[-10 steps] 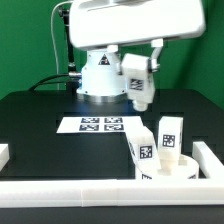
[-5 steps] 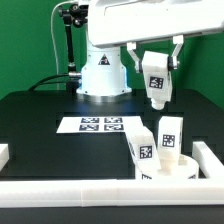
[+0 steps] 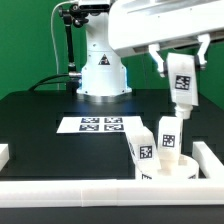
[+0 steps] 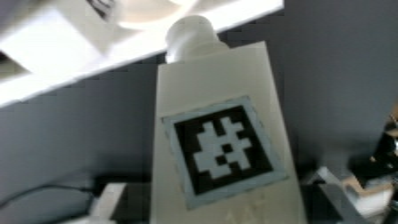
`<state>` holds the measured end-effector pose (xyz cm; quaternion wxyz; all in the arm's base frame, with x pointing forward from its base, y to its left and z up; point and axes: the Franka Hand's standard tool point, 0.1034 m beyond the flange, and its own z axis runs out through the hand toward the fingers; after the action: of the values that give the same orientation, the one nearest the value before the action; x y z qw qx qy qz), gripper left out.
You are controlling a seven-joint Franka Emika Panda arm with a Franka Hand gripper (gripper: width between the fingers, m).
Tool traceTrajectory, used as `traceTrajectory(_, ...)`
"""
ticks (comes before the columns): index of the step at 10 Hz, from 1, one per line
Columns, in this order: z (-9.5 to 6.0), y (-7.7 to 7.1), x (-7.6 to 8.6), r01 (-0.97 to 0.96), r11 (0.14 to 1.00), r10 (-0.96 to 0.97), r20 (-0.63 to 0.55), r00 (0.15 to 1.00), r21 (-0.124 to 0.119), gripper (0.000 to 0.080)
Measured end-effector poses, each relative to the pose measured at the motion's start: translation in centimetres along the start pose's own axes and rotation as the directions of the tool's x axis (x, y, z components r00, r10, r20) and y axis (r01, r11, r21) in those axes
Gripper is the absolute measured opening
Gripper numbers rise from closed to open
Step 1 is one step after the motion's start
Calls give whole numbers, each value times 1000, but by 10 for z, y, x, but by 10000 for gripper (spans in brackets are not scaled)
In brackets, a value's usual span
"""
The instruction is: Assemble stool
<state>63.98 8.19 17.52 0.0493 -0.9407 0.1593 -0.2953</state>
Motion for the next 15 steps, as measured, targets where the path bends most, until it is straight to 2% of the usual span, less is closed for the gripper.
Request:
traceTrajectory(5,5,1,-2,29,1000,-29,16,999,-8,327)
traceTrajectory(7,18,2,-4,45,999,-45,10,999,-16,327)
traceTrajectory(9,29,4,2,99,995,-99,5,995,-24,327)
traceTrajectory(13,31,5,1,104,994,-104,7,995,-26,327)
traceTrajectory(15,37,9,-3,117,993,-117,-12,993,-31,327)
